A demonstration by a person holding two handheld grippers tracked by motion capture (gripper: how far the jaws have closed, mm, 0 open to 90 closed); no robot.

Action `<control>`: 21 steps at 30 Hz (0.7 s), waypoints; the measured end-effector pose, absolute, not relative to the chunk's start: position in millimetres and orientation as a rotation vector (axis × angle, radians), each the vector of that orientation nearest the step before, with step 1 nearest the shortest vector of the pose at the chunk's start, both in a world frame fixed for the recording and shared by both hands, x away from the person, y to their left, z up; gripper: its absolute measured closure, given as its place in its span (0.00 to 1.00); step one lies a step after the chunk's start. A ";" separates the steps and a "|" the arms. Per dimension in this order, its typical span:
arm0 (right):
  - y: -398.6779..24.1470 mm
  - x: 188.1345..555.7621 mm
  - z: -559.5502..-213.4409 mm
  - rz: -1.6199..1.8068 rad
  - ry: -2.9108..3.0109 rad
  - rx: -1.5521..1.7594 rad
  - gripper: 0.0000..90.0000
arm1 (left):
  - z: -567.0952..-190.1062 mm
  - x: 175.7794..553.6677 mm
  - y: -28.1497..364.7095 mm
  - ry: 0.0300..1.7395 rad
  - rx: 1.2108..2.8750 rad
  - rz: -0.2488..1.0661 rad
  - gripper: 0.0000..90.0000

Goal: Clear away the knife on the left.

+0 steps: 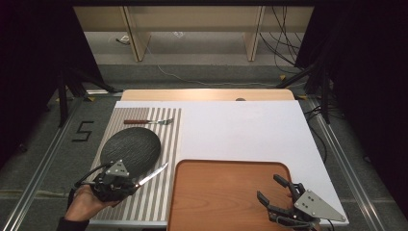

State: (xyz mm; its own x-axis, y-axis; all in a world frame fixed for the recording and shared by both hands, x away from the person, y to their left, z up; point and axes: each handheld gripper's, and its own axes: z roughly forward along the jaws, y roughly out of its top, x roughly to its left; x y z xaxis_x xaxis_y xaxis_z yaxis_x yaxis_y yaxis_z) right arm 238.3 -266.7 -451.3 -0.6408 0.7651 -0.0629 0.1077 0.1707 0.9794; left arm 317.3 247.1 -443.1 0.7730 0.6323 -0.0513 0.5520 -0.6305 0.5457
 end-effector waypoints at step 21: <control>-267.2 238.3 -451.3 1.506 1.887 0.824 0.30 | -411.1 295.3 230.7 0.842 2.180 0.155 0.85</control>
State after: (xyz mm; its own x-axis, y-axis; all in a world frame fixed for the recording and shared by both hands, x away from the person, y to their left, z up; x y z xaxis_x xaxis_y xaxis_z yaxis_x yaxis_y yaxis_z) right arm 238.3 -267.2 -451.3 -0.6399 0.7659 -0.0624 0.1090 0.1708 0.9792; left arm 295.3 230.7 -411.1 0.7730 0.6156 -0.1530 0.5204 -0.4776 0.7078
